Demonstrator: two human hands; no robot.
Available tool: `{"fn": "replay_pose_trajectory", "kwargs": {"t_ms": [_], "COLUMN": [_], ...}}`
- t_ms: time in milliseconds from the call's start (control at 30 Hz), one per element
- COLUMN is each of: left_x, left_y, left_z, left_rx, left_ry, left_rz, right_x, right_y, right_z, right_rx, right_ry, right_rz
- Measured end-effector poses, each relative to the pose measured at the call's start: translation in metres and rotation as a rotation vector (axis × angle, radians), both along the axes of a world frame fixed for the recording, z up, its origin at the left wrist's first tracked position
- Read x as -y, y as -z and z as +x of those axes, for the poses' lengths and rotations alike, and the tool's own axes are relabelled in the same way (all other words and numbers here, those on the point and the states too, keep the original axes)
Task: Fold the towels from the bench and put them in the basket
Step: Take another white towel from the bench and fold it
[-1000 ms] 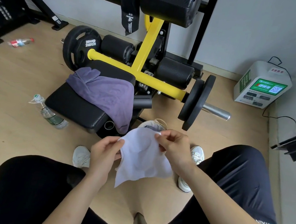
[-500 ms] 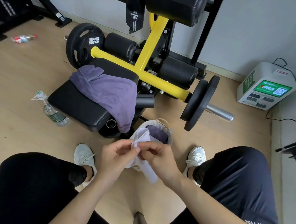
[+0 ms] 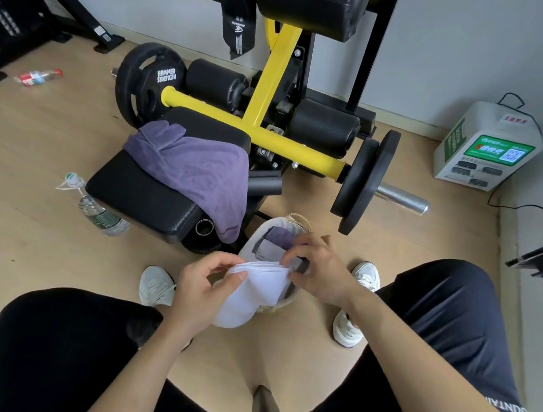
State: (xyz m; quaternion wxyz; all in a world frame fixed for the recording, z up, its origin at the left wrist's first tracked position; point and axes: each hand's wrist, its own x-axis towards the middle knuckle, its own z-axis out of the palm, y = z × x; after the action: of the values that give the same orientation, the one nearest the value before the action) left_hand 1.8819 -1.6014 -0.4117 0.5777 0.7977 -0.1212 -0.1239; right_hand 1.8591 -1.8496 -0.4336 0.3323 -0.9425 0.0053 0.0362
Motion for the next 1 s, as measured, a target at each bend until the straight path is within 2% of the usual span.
{"fn": "replay_pose_trajectory", "kwargs": {"t_ms": [100,167,233,400,533,733,1000], "left_x": [-0.004,-0.006,-0.008,-0.014,-0.018,-0.017,-0.015], "left_y": [-0.002,-0.004,-0.006,-0.008,-0.005,-0.002,-0.009], "left_z": [0.001,0.003,0.004,0.004,0.007,0.012,0.011], "left_rx": [0.030,0.047,0.062,0.086,0.088,0.039,-0.067], "left_ry": [-0.031,-0.012,0.020,0.029,-0.002,-0.091,0.005], "left_rz": [-0.025,-0.033,-0.025,-0.014,0.038,0.033,0.038], "right_x": [0.003,-0.002,-0.010,-0.013,-0.003,-0.003,-0.004], "right_y": [-0.009,-0.014,-0.013,-0.013,-0.019,-0.036,-0.035], "right_z": [0.000,-0.002,-0.004,0.001,0.001,-0.003,-0.004], "right_rx": [-0.013,-0.123,-0.202,-0.242,-0.154,-0.010,0.020], "right_ry": [-0.036,-0.022,-0.023,-0.005,0.052,0.106,0.089], "right_rz": [0.222,0.324,0.358,0.343,0.352,0.675,0.730]}}
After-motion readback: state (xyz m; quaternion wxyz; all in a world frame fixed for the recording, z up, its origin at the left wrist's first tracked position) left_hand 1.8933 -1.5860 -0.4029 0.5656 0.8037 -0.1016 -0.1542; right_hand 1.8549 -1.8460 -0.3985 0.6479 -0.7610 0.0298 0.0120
